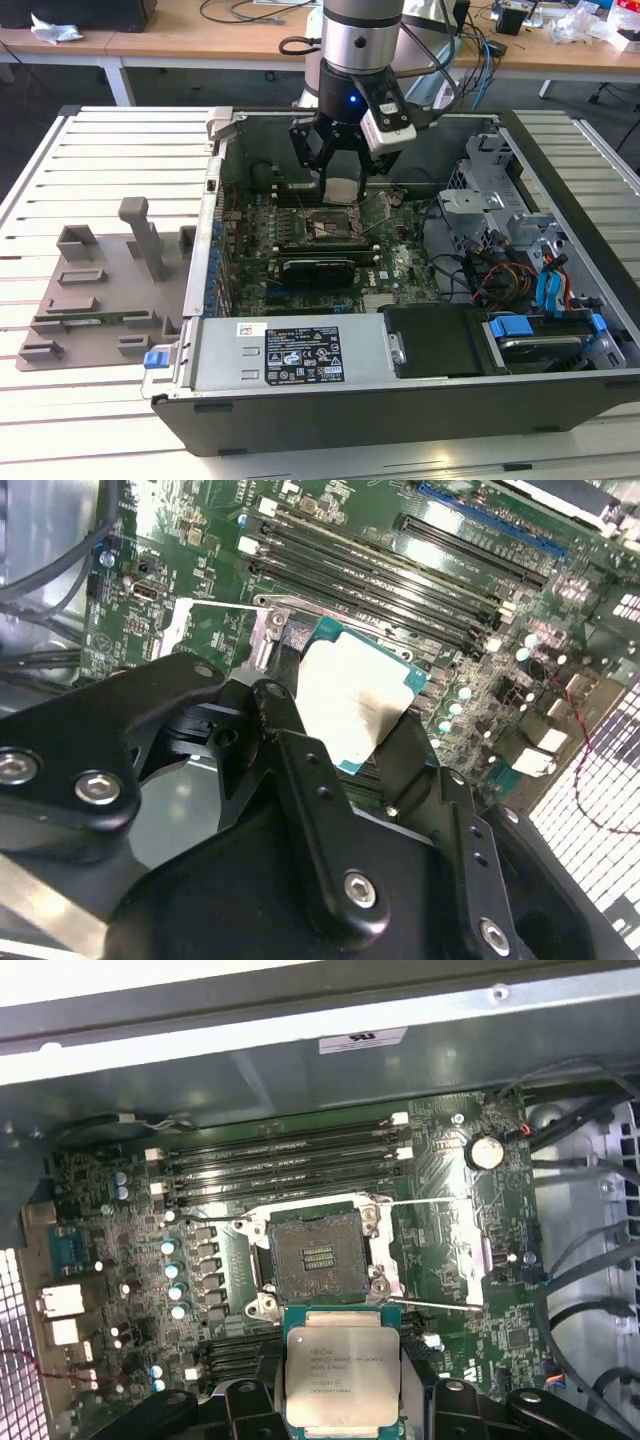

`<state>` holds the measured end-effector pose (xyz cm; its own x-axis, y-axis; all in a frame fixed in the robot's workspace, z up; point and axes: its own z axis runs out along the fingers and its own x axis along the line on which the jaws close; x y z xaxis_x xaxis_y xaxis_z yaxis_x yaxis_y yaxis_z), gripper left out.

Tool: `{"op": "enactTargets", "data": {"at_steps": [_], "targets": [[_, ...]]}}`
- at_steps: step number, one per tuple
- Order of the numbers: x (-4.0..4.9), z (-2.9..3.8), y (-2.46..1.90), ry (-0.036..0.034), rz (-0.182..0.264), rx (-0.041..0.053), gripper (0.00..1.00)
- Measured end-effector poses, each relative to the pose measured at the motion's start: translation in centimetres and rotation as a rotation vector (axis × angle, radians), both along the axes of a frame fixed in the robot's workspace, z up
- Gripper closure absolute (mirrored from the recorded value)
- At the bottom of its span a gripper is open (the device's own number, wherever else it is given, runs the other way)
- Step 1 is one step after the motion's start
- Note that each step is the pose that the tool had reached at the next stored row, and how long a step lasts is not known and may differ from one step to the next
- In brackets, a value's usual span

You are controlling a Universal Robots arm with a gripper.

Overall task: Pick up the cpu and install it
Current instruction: 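Place the cpu into insertion slot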

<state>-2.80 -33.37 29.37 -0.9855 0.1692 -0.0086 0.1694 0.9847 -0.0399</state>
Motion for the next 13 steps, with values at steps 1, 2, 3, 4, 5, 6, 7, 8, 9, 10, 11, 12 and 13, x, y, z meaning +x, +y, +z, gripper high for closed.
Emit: {"op": "enactTargets", "data": {"at_steps": [1, 2, 3, 4, 5, 6, 7, 8, 9, 10, 11, 12, 13], "targets": [[0.0, 0.0, 0.0, 0.0, -0.008, 0.0, 0.45], [0.0, 0.0, 0.0, 0.0, -0.017, 0.0, 0.45], [0.0, 0.0, 0.0, 0.0, -0.044, 0.0, 0.45], [0.0, 0.0, 0.0, 0.0, -0.06, 0.0001, 0.45], [0.0, 0.0, 0.0, 0.0, -0.072, 0.0, 0.45], [0.0, -0.01, 0.0, 0.0, -0.088, 0.0, 0.45], [0.0, -0.01, 0.0, 0.0, -0.097, 0.0, 0.45], [0.0, -0.01, 0.0, -0.0001, -0.104, 0.0, 0.45], [0.0, -0.01, 0.0, 0.0, -0.119, 0.0, 0.45], [0.0, -0.01, 0.0, 0.0, -0.127, 0.0, 0.45], [0.0, -0.01, 0.0, 0.0, -0.133, 0.0, 0.45], [0.0, -0.01, 0.0, 0.0, -0.142, -0.0001, 0.45], [0.0, -0.01, 0.0, 0.0, -0.149, -0.0001, 0.45]]}}
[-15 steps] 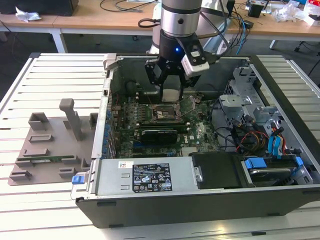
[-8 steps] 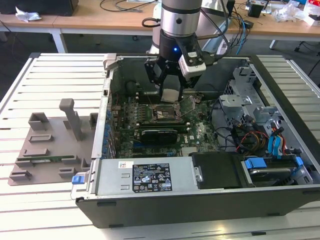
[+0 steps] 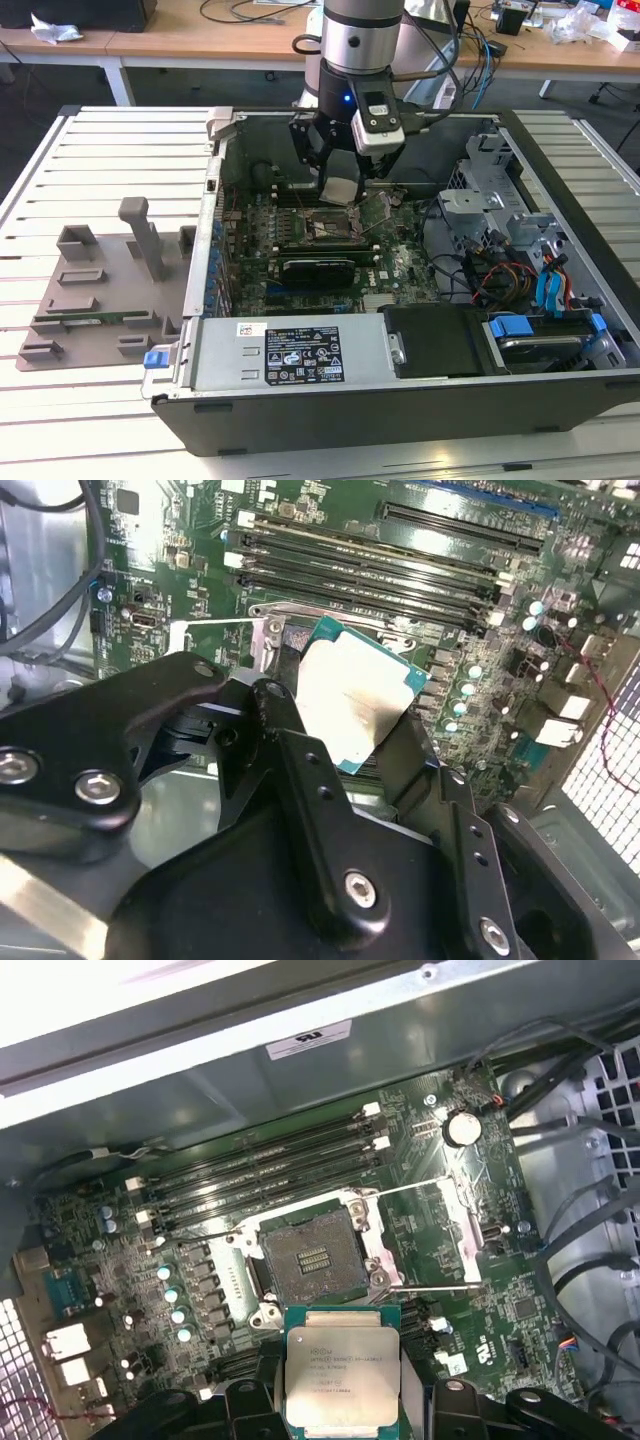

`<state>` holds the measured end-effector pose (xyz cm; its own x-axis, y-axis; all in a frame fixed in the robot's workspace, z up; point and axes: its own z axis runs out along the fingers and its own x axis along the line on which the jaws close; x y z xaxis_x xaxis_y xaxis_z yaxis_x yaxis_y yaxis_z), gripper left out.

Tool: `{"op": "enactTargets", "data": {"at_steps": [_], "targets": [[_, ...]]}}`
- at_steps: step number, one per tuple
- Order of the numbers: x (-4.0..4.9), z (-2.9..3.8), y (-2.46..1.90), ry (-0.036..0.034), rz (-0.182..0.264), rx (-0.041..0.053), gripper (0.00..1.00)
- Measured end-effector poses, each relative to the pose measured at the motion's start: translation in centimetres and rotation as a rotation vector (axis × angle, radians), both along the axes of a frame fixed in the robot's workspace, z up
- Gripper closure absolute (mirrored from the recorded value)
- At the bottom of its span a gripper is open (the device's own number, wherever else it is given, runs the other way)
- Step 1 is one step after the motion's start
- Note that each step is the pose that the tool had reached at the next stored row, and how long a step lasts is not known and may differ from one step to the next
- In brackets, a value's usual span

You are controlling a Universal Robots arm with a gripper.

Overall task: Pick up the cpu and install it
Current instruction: 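Place the cpu into insertion slot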

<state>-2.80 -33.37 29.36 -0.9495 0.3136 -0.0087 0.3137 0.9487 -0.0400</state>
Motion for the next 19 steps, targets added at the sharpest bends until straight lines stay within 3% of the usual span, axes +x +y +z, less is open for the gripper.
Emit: {"op": "enactTargets", "data": {"at_steps": [4, 8, 19], "targets": [[0.0, 0.0, 0.0, 0.0, -0.039, -0.0001, 0.45], [0.0, -0.02, 0.0, 0.0, -0.116, -0.0008, 0.45], [0.0, -0.03, 0.0, 0.0, -0.235, -0.0019, 0.45]]}}
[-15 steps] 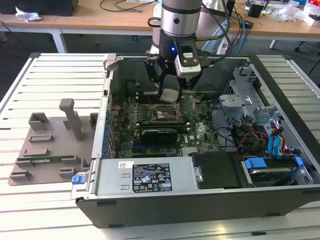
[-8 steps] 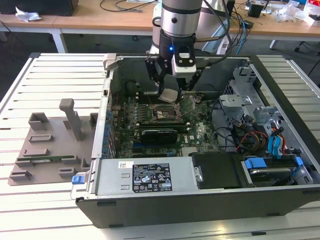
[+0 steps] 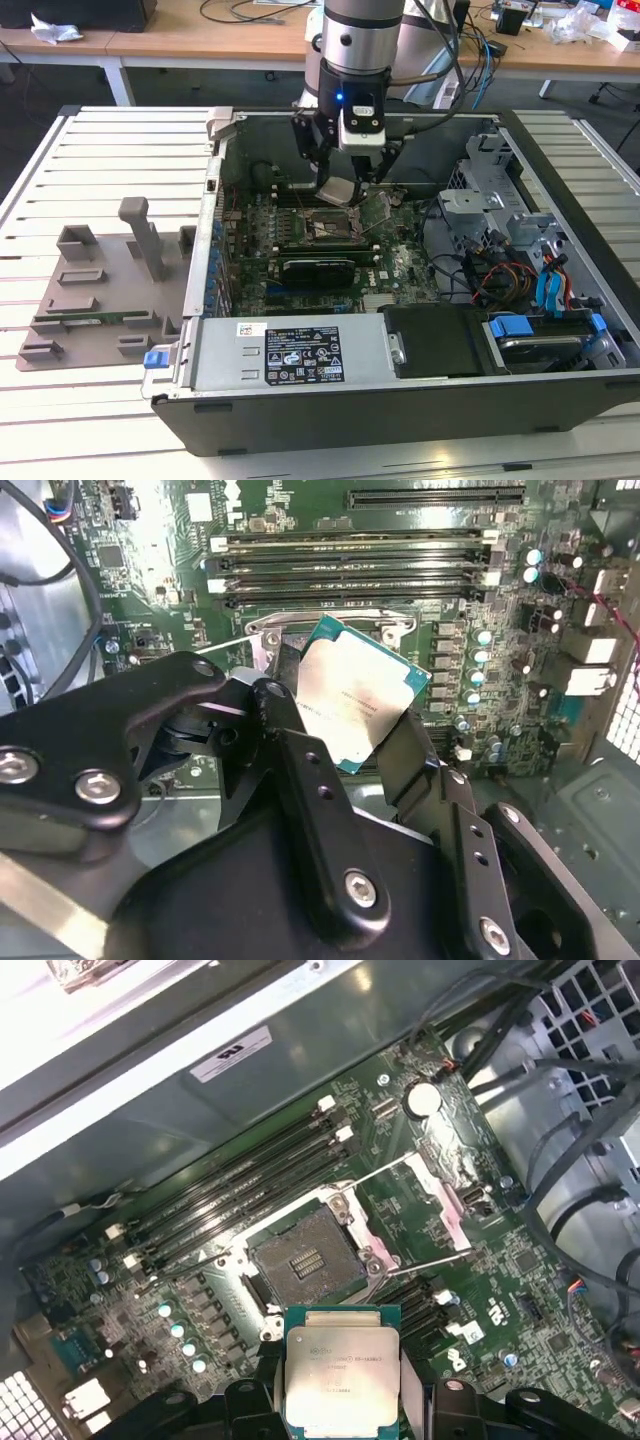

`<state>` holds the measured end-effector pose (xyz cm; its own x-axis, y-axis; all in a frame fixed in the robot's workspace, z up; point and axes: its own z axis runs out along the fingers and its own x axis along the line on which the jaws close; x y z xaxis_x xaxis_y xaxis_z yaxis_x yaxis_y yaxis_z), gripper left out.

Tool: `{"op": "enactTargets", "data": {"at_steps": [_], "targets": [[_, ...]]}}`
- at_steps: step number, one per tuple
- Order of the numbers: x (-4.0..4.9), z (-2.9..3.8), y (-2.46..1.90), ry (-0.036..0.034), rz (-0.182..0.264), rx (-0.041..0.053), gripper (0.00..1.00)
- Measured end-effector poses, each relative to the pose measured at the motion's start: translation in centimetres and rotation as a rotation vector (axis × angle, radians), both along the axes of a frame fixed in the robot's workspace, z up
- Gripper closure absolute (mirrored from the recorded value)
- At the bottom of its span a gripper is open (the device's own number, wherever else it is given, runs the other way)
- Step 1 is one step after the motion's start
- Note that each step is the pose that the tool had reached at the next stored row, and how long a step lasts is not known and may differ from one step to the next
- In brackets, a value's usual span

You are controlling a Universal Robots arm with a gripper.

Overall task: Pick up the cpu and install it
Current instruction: 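Place the cpu into insertion slot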

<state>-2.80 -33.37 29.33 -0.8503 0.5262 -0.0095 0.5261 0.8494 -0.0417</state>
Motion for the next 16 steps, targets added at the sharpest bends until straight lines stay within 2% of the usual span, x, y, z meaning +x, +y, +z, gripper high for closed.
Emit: {"op": "enactTargets", "data": {"at_steps": [6, 16], "targets": [[0.0, -0.01, 0.0, 0.0, -0.094, -0.0007, 0.45], [0.0, -0.02, 0.0, 0.0, -0.201, -0.0007, 0.45]]}}
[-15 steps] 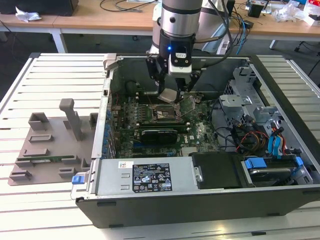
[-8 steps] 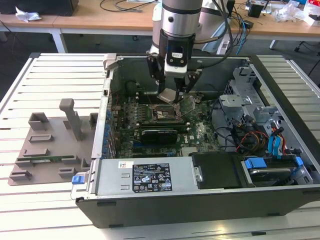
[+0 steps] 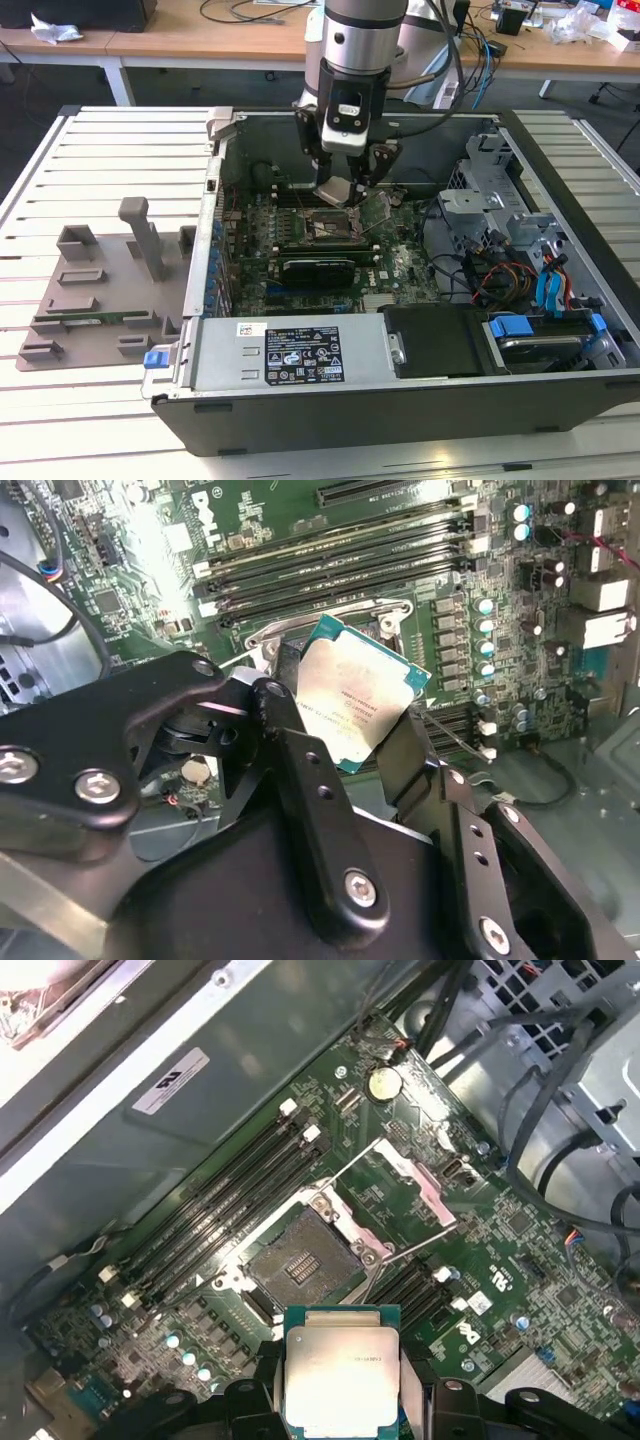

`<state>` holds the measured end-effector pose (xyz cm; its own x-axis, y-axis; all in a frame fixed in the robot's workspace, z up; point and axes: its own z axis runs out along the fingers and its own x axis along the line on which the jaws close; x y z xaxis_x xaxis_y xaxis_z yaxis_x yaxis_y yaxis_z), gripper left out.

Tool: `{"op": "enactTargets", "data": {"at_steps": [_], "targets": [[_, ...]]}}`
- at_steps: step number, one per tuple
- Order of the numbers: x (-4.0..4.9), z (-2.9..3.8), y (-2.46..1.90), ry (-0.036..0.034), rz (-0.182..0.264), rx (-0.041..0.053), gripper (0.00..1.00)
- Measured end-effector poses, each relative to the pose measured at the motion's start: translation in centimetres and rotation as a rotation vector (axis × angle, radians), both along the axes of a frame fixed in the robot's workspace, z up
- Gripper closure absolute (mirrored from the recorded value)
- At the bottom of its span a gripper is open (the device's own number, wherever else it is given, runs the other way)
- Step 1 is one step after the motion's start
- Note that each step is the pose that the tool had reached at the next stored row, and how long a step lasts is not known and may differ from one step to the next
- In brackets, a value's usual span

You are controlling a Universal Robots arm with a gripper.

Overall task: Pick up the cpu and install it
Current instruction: 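Place the cpu into insertion slot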

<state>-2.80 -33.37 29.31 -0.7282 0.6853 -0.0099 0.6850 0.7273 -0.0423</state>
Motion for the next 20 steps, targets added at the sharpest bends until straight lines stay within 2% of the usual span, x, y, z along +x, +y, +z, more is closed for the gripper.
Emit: {"op": "enactTargets", "data": {"at_steps": [7, 13, 16, 20], "targets": [[0.0, -0.02, 0.0, 0.0, -0.102, 0.0, 0.45], [0.0, -0.03, 0.0, -0.0001, -0.177, -0.0001, 0.45], [0.0, -0.03, 0.0, -0.0001, -0.201, -0.0001, 0.45], [0.0, -0.03, 0.0, -0.0001, -0.283, -0.0003, 0.45]]}}
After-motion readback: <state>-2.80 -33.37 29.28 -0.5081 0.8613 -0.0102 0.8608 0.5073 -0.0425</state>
